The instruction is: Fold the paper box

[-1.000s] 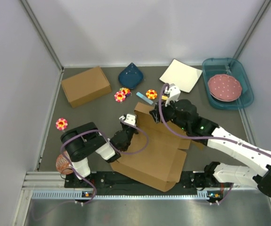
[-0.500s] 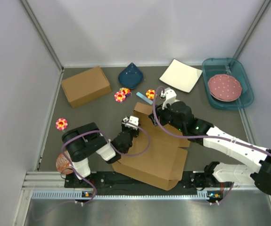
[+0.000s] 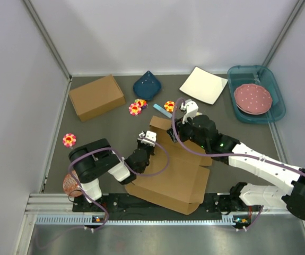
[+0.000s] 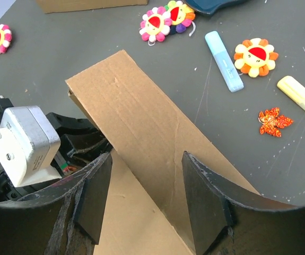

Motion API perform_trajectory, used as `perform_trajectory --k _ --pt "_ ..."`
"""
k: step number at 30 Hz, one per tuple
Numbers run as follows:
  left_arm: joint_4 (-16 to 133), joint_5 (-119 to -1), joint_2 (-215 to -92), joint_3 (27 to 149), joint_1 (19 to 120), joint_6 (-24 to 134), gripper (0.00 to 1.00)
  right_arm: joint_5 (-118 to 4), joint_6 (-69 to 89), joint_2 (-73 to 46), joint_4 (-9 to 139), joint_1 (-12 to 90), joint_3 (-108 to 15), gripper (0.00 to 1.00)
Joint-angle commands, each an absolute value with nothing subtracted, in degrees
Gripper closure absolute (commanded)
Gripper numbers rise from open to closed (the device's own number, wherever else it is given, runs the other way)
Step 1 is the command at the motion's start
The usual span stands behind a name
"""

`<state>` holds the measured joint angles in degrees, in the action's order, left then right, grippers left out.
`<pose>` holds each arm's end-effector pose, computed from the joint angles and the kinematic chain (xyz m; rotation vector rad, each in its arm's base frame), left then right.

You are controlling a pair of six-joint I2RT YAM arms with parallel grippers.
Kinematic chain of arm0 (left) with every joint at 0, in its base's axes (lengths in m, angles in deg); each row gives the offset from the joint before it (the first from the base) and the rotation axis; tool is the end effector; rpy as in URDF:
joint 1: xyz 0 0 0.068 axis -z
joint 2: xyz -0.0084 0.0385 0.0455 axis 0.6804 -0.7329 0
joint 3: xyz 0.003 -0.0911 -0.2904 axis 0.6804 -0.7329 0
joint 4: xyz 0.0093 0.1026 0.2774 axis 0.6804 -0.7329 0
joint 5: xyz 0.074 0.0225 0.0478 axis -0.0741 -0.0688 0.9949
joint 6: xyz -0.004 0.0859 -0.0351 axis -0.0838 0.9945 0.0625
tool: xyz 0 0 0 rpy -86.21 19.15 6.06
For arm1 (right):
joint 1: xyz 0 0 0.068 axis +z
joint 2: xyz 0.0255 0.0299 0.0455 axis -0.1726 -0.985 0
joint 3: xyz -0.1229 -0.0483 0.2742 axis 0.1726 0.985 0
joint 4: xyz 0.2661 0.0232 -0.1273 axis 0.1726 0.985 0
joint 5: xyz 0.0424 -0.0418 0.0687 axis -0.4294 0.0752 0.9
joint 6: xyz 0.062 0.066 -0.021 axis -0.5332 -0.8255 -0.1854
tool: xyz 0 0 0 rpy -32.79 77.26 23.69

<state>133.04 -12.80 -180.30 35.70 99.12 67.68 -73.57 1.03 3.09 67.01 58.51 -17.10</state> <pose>0.2204 -0.2350 0.1191 0.3175 1.6205 -0.1601 0.2246 0.2353 0.2947 -0.4603 1.9253 0.5946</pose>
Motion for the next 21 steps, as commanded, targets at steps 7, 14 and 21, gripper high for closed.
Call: perform_trajectory --k 7,14,21 --pt "143.0 -10.5 -175.1 38.9 98.9 71.0 0.57 -72.5 0.5 3.1 69.3 58.3 -15.6 0.44" --pt "141.0 -7.4 -174.6 39.9 99.0 69.7 0.38 -72.6 1.0 3.0 69.2 58.2 -15.8 0.44" --pt "141.6 -8.0 -174.0 41.1 98.9 70.4 0.58 -72.0 0.8 2.5 69.0 58.3 -16.0 0.44"
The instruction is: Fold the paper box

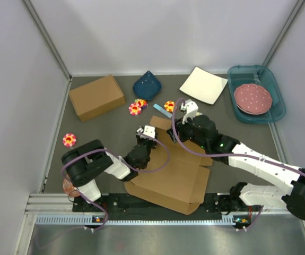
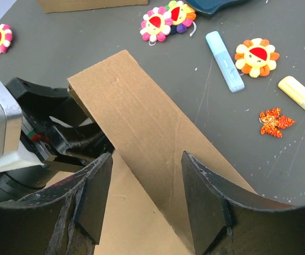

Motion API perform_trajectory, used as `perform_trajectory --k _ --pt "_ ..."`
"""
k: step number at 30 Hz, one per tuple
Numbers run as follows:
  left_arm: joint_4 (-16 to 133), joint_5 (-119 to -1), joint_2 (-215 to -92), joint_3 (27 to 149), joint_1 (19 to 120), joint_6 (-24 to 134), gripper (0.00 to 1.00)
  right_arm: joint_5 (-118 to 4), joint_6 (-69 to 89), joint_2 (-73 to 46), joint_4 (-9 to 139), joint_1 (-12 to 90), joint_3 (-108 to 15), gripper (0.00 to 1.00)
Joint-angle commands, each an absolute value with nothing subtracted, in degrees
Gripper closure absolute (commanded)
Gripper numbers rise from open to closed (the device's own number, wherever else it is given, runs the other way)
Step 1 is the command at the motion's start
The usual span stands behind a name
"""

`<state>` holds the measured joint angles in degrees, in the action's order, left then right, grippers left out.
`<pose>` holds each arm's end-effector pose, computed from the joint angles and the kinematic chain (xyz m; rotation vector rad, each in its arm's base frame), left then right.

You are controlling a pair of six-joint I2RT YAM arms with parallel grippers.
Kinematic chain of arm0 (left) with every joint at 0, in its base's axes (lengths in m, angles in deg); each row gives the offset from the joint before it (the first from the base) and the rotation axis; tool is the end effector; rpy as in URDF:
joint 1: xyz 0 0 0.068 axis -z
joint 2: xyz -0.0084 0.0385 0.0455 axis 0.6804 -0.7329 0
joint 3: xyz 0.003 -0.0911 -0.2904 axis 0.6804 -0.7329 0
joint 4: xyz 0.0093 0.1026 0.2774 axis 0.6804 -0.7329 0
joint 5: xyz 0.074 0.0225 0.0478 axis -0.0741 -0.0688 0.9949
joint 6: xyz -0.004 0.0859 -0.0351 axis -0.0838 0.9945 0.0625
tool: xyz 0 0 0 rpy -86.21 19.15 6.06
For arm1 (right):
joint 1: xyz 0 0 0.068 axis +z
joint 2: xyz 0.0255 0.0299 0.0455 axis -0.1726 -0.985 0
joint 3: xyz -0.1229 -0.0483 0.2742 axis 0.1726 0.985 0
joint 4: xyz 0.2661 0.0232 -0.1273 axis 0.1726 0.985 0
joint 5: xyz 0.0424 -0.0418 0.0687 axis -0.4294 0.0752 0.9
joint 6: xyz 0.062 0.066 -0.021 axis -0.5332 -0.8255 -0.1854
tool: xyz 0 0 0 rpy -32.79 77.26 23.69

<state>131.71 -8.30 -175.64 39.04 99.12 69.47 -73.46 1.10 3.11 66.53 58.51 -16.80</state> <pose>0.2297 -0.2399 0.1555 0.2083 1.5470 -0.1396 0.2245 0.2354 0.2937 -0.4617 1.9218 0.5973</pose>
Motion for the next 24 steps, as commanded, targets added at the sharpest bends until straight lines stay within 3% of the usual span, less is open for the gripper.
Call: perform_trajectory --k 1,3,12,15,19,24 --pt "142.0 -8.2 -174.3 41.2 98.9 71.6 0.72 -72.0 0.9 2.4 69.0 58.3 -16.1 0.44" --pt "142.2 -8.2 -175.0 41.4 98.9 72.3 1.00 -72.0 0.8 2.7 69.1 58.3 -16.0 0.44" --pt "146.6 -4.5 -176.0 37.4 99.1 74.1 1.00 -72.5 1.0 3.9 71.5 58.3 -17.6 0.44" --pt "142.5 -0.5 -173.0 36.9 99.0 73.9 1.00 -77.8 2.3 5.9 77.4 58.3 -22.2 0.38" --pt "129.7 3.4 -167.4 38.1 99.0 70.5 1.00 -85.7 2.9 10.3 81.8 58.3 -26.2 0.27" --pt "102.9 2.5 -160.0 43.5 99.0 60.4 1.00 -93.5 3.3 15.7 84.9 58.3 -26.1 0.25"
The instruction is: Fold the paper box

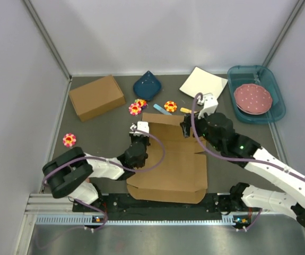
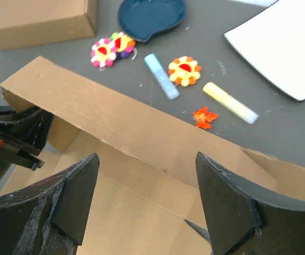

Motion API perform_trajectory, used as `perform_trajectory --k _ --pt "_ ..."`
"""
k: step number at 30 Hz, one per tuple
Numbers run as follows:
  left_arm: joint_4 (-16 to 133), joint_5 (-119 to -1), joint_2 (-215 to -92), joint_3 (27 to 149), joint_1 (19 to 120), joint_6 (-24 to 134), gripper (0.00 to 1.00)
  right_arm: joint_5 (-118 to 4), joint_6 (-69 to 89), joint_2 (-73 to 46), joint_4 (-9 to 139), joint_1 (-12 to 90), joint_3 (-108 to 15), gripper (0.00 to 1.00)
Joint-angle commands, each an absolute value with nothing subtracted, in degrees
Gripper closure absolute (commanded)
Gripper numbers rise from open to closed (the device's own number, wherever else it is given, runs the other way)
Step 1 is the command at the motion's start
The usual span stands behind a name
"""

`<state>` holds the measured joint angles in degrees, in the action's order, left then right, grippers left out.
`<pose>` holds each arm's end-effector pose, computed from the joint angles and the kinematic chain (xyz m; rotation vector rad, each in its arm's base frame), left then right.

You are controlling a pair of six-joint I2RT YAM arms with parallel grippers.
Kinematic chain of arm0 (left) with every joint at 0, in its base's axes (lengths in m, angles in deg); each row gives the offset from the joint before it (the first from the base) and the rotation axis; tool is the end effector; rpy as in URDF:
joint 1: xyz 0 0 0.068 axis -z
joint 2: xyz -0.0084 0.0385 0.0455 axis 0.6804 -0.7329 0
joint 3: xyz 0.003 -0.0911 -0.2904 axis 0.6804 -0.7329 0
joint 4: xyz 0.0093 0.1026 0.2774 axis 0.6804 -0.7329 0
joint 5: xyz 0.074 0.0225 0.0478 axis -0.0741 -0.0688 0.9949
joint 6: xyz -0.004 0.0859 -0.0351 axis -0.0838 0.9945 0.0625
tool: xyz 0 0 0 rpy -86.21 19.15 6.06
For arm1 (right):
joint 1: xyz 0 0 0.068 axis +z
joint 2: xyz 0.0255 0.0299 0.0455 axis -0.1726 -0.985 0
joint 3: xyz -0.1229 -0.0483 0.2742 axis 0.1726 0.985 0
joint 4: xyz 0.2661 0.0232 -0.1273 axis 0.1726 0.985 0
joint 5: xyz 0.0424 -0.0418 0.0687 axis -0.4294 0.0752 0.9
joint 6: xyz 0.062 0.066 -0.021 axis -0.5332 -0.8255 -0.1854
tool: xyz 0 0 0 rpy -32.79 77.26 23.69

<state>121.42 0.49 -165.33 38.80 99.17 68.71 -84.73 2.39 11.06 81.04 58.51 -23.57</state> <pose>0.2253 -0.2184 0.1844 0.0807 1.5615 -0.0287 0.2095 0.1944 0.3492 -0.3416 1.8979 0.4052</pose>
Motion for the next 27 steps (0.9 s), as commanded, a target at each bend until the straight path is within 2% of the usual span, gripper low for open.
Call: perform_trajectory --k 1,4,8,10,13,17,27 --pt "100.2 2.0 -159.4 44.1 98.9 59.4 1.00 -96.8 3.9 18.0 85.0 58.2 -24.8 0.25" --pt "94.6 -0.6 -158.6 45.7 98.9 58.0 1.00 -103.2 4.5 22.4 85.0 58.3 -21.5 0.25" --pt "87.2 -5.6 -159.1 48.3 98.5 56.2 1.00 -106.1 4.0 26.3 85.5 58.2 -16.8 0.22" --pt "83.3 -7.3 -159.0 48.7 98.1 54.2 1.00 -106.4 1.9 27.4 86.2 58.2 -14.3 0.14" --pt "81.1 -10.7 -158.2 48.0 97.4 52.6 1.00 -105.6 0.0 31.2 85.9 58.2 -11.1 0.13" --pt "79.1 -12.8 -156.8 46.9 96.7 51.5 1.00 -106.4 0.1 33.6 86.2 58.3 -9.3 0.18" --pt "72.0 -15.8 -154.2 49.4 94.1 52.0 1.00 -105.6 0.4 28.5 89.0 58.2 -11.4 0.28"
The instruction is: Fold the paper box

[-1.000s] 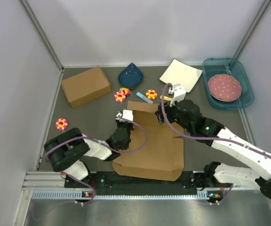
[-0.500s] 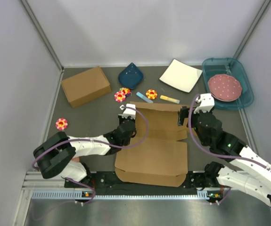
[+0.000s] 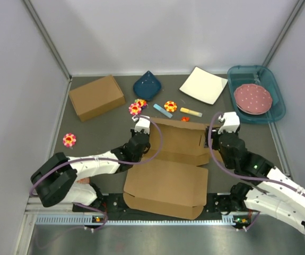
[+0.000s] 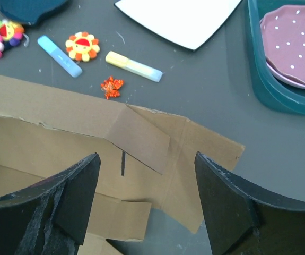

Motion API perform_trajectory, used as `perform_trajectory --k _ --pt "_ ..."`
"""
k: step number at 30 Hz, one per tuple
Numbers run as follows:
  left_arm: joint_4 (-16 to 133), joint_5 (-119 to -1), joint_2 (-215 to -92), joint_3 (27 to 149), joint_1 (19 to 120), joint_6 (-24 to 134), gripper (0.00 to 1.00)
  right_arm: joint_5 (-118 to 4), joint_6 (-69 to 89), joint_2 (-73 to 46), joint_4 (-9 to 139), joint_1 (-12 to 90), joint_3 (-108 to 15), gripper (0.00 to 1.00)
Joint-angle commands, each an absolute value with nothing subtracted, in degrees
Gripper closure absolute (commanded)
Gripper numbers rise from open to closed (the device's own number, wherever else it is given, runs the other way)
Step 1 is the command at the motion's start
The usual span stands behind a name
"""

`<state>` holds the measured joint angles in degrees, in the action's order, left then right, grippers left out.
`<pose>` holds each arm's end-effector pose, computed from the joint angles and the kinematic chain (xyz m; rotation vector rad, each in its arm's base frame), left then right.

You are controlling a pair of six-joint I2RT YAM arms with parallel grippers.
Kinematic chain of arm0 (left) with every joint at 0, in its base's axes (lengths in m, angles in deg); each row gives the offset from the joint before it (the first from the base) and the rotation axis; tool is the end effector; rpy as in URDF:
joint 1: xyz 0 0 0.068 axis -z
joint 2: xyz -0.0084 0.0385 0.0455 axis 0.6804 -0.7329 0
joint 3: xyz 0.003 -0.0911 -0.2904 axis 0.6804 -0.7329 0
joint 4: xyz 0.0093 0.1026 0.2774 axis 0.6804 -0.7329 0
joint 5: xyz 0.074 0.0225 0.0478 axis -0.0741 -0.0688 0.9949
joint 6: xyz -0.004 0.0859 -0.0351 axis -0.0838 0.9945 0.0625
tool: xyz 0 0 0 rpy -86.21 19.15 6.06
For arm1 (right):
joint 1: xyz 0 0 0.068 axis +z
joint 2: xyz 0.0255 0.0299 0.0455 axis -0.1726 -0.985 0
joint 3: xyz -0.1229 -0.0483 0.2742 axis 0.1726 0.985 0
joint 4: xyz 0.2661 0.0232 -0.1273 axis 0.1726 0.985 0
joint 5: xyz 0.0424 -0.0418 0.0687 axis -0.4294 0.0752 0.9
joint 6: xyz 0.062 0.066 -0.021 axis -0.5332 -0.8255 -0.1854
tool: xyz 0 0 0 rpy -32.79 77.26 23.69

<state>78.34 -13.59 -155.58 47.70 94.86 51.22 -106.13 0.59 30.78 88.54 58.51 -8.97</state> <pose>0.2396 -0.2224 0.1883 0.1895 1.8853 -0.1320 0.1662 0.1049 0.3051 -0.0722 1.8672 0.0651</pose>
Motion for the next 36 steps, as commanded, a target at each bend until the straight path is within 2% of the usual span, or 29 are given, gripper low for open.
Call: perform_trajectory --k 1,9,17,20,21,23,24,26,31,36 --pt "71.5 -15.9 -154.2 50.0 94.0 52.0 1.00 -104.9 0.2 27.2 89.0 58.2 -11.3 0.28" --pt "69.8 -17.0 -154.6 50.7 93.8 51.8 1.00 -108.5 0.9 18.9 88.0 58.1 -12.5 0.30" --pt "71.7 -16.5 -153.4 48.7 93.6 51.8 1.00 -106.3 1.0 13.7 83.8 54.5 -12.6 0.44" --pt "71.7 -16.1 -153.1 48.5 93.6 51.7 1.00 -104.5 0.2 13.4 82.8 53.7 -11.8 0.59" --pt "71.7 -16.0 -152.8 48.4 93.5 51.7 1.00 -103.5 -0.4 13.7 82.5 53.7 -11.5 0.68" --pt "71.9 -15.7 -152.5 48.1 93.5 51.3 1.00 -102.7 -1.5 14.0 82.4 53.6 -11.2 0.76" --pt "72.2 -15.7 -152.3 47.9 93.5 51.1 1.00 -101.8 -3.5 14.3 82.4 53.6 -11.1 0.91" --pt "72.9 -15.8 -152.1 47.7 93.5 50.2 1.00 -100.3 -6.1 15.1 82.4 53.6 -10.7 1.00" --pt "77.9 -16.6 -150.9 44.1 93.6 47.3 1.00 -93.7 -17.5 15.5 81.4 53.6 -9.4 1.00" --pt "76.0 -16.6 -151.1 44.8 93.6 45.2 1.00 -88.7 -27.1 16.4 76.7 53.6 -5.5 1.00"
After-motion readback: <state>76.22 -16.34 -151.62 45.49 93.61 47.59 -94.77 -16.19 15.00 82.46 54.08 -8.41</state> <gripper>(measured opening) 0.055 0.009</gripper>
